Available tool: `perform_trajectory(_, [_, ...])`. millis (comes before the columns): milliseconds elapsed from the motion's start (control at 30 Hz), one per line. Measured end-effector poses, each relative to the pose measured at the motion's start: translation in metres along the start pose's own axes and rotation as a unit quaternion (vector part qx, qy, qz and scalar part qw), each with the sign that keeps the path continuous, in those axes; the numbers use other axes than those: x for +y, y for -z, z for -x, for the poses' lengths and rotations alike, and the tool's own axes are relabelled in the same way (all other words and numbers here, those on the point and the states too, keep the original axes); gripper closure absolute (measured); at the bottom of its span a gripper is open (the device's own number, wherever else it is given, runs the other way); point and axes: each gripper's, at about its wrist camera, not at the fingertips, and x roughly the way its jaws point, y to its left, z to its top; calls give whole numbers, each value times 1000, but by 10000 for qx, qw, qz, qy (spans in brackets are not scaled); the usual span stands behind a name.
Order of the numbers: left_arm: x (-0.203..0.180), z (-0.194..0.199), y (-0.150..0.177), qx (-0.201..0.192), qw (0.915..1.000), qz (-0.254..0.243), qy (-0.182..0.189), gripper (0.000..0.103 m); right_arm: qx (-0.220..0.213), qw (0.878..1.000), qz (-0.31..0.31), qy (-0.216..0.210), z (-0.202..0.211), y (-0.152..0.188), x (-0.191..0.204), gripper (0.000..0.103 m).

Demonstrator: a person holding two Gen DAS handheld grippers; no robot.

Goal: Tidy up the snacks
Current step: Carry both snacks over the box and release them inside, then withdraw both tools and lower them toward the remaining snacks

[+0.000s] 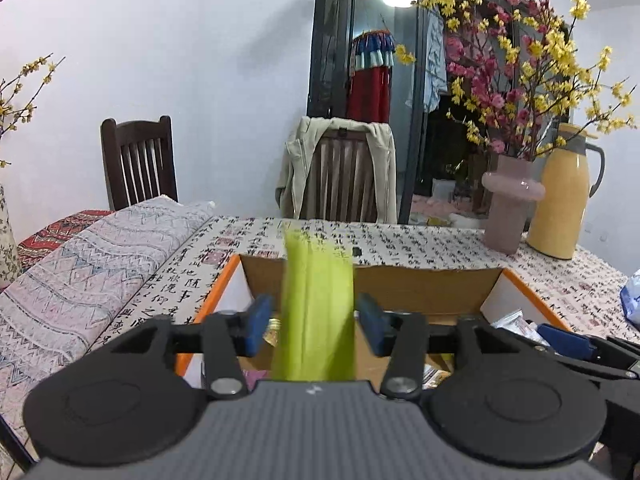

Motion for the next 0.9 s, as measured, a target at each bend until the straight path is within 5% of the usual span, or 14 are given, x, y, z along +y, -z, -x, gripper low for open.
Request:
perform_trajectory(67, [2,5,0,-128,9998,77,-100,6,-100,9999,-95,46,5,0,-2,10])
perform_trajectory(133, [3,9,0,-288,9991,152,-275,0,-235,9995,-150,136,10,1,-4,0])
perform_trajectory(400, [9,11,-6,-255,9979,345,-486,0,-268,9992,-219,203,9,1,-8,0])
perform_trajectory(667, [23,64,-22,-384,9968,590,-379,0,-402,9990,-96,140,42,-10,1,0])
perform_trajectory(900, [40,111,4,-237,9981,542,-183,0,-267,9995,94,-153,92,8,21,0])
